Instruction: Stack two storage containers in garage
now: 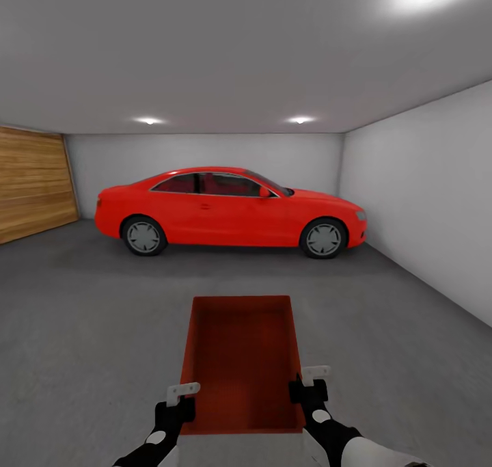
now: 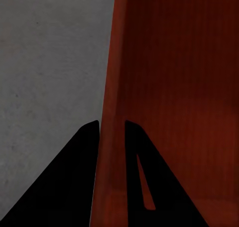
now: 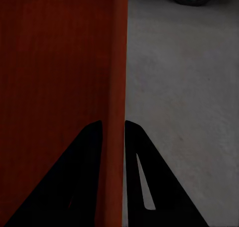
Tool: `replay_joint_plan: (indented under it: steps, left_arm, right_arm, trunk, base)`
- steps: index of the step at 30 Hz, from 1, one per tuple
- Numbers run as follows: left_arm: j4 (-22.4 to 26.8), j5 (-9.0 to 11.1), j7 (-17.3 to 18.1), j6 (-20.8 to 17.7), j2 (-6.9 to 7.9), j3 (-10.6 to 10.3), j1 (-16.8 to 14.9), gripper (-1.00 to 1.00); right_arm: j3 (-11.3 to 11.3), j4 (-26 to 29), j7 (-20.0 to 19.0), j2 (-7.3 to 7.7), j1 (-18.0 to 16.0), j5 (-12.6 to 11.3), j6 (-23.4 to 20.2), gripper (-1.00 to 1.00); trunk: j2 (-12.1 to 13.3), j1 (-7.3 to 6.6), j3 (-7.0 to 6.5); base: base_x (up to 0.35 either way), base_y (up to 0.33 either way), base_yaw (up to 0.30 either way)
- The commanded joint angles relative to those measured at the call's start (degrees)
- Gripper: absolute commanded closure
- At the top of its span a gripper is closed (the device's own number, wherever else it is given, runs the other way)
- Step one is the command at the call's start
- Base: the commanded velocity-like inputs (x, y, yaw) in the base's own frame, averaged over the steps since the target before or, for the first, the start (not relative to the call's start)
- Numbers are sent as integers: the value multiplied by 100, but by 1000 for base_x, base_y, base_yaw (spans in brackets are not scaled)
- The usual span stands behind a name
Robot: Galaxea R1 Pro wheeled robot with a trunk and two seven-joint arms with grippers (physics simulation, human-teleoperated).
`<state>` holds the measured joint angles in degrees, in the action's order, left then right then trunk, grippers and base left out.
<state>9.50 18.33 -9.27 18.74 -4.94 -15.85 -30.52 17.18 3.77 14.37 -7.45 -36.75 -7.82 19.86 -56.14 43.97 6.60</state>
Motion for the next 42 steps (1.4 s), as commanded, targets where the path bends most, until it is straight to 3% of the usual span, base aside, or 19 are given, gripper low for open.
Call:
replay_joint_plan:
  steps: [1,42]
  left_arm:
    - [17,-53,-67,183,1,29,-6,100]
    - [17,-55,-68,183,1,29,-6,100]
  right_arm:
    - [-276,-17,-178,-3,-3,-53,-9,100]
    - [-276,-17,-179,-1,1,-53,-17,100]
  trunk:
    - [-6,4,9]
    - [-6,4,9]
  base:
    - [321,0,0]
    - [321,0,0]
